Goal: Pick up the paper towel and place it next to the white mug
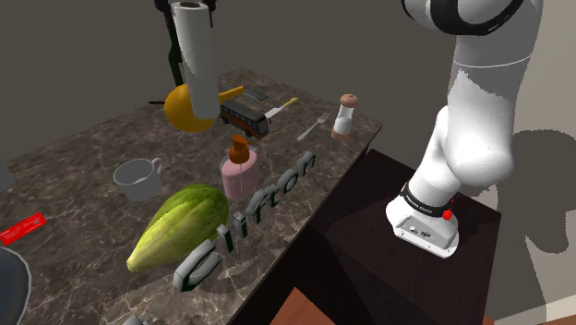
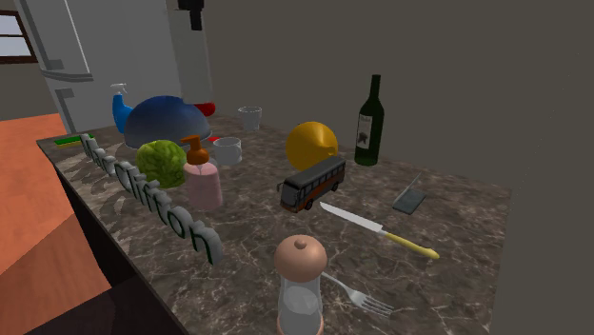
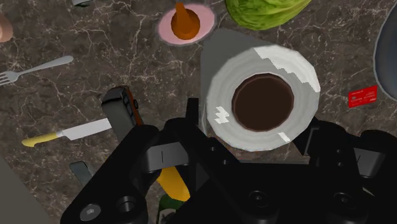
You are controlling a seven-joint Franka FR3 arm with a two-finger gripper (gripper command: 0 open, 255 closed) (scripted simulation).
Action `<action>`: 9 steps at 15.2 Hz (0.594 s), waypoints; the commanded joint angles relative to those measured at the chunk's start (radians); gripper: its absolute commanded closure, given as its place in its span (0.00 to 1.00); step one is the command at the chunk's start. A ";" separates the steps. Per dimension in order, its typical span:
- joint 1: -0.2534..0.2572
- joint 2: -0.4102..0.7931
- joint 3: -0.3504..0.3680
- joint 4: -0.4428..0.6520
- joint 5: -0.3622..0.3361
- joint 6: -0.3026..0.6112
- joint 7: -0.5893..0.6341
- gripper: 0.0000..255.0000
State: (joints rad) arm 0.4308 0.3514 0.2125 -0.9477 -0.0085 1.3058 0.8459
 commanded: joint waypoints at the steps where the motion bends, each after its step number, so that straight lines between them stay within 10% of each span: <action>1: 0.055 0.097 0.012 0.168 -0.026 -0.070 0.051 1.00; 2: 0.087 0.160 0.014 0.282 -0.042 -0.120 0.070 1.00; 9: 0.042 0.009 0.015 -0.069 -0.007 0.080 0.057 1.00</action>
State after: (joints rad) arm 0.4797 0.3823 0.2280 -0.9681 -0.0207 1.3583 0.9062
